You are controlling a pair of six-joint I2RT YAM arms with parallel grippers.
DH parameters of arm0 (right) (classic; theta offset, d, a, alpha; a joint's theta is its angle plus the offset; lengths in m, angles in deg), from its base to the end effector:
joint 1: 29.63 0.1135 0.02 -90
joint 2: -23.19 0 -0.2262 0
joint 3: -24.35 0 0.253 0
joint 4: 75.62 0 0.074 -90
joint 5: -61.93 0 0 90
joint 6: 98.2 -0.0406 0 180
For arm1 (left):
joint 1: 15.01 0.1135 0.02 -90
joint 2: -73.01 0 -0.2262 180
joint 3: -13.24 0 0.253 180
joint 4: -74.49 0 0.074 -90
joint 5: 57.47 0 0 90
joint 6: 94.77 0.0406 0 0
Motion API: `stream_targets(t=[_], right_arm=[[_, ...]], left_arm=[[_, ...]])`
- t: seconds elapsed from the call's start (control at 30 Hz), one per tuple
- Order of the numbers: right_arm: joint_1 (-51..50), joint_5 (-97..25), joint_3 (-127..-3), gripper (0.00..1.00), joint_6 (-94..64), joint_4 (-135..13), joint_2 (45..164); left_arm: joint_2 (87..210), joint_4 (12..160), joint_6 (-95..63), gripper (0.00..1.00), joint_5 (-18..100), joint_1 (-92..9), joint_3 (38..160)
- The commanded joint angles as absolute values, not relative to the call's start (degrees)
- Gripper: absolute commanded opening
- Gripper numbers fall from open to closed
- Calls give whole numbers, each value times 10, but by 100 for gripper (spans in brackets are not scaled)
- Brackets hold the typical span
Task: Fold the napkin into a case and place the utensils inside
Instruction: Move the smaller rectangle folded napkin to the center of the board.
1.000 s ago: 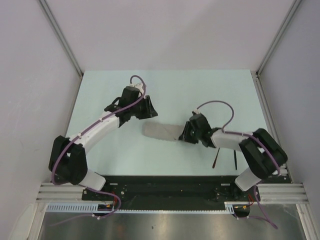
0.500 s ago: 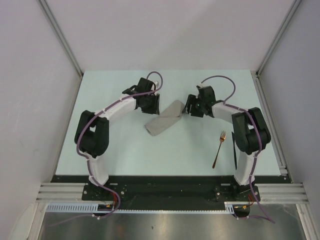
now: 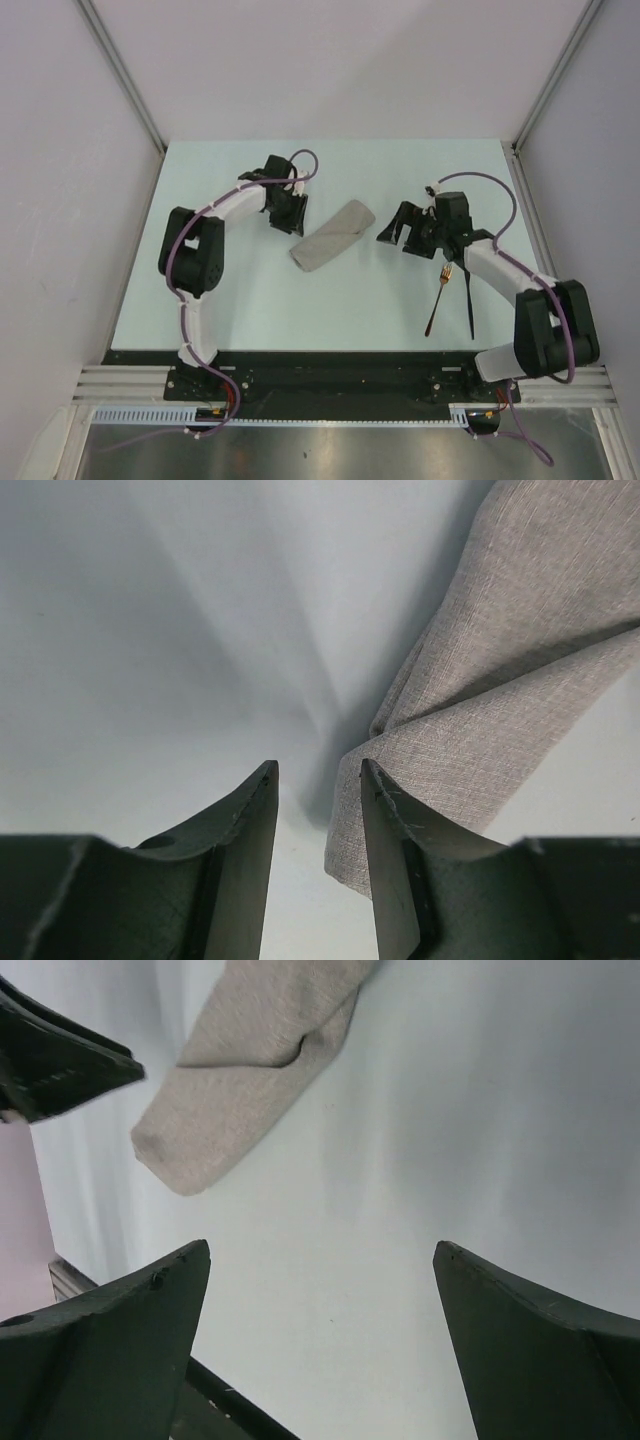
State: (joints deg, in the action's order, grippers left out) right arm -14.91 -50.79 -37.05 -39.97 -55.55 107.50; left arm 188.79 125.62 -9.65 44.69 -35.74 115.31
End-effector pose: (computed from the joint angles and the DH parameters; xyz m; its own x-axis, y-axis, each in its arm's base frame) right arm 0.2979 0.0945 0.1641 -0.8279 0.2846 -0.4833 -0.0844 0.7886 0.6090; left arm 0.3828 -0.1540 0.1543 -0.8800 0.2441 -0.4074 0.3562 0.9066 -0.2261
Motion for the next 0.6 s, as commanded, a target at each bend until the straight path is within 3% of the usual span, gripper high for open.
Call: stream_targets(t=[0.0,0.3,0.57], right_arm=[[-163,-449,-367,100,-401,-490,974],[-170,-415,-363,100,-372,-421,856],[-169,-403,-359,100,-362,-383,847]], left_arm=[[1910,1276,-70,43,481,-357,1159],[1852,1206,-148,38,548,-356,1032],[1758,984,-351,36,660,-383,803]])
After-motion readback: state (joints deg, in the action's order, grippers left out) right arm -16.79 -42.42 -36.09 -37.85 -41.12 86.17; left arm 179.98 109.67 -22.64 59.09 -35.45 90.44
